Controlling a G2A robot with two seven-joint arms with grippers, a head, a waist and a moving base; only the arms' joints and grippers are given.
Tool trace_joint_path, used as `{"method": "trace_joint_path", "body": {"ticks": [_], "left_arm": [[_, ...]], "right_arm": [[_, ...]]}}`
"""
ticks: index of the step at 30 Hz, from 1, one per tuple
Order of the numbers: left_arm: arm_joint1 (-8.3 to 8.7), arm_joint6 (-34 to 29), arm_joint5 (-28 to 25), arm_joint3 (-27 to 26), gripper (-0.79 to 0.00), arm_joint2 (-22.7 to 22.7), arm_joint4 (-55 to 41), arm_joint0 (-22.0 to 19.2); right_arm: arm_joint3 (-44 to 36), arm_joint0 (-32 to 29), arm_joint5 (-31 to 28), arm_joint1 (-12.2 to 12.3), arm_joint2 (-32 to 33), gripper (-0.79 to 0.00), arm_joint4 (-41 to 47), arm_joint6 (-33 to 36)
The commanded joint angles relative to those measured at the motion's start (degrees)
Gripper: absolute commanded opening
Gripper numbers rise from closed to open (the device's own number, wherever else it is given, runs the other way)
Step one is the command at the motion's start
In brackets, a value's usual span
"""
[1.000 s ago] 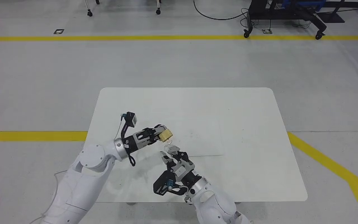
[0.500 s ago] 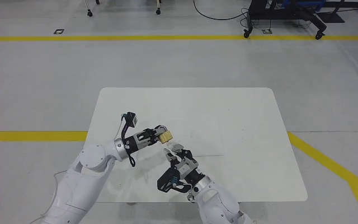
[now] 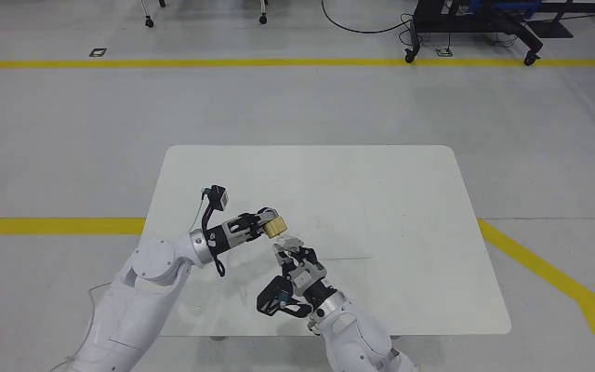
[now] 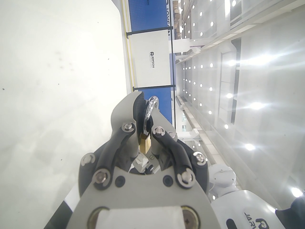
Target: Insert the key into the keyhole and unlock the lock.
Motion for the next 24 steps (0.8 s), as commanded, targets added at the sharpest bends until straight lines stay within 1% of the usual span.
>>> {"method": "trace_joint_path", "body": {"ticks": [1,6,10,15,19,21,24], "left_arm": [[0.0,0.0,0.0,-0.1,-0.785,-0.1,0.0,0.1],[-0.01,0.0,-0.1,-0.1,-0.785,-0.2,-0.1,0.2],[-0.02,-0.2,-0.2,0.0,-0.785,-0.2,-0.2,0.2],[-0.05,-0.2,-0.3,0.1,-0.785,-0.2,-0.2,0.2],[-0.08,-0.1,-0.6,0.2,-0.785,-0.3,-0.3,0.3],[-0.08,0.0,-0.6,0.2,-0.785,-0.3,-0.2,0.4],[-0.07,0.6,-0.5,0.1,-0.785,-0.4,0.5,0.4]], "right_arm": [[0.1,0.0,0.1,-0.1,-0.1,-0.625,-0.2,0.2],[0.4,0.1,0.3,-0.2,-0.2,-0.671,-0.7,0.9],[0.4,0.1,0.4,-0.3,-0.2,-0.742,-0.7,1.0],[0.5,0.0,0.6,-0.4,-0.2,-0.785,-0.8,1.0],[0.7,0.1,0.7,-0.5,-0.3,-0.785,-0.9,1.1],[0.6,0.0,0.9,-0.6,-0.3,-0.699,-0.9,0.9],[0.5,-0.2,1.1,-0.6,-0.2,-0.643,-1.0,0.5]]}}
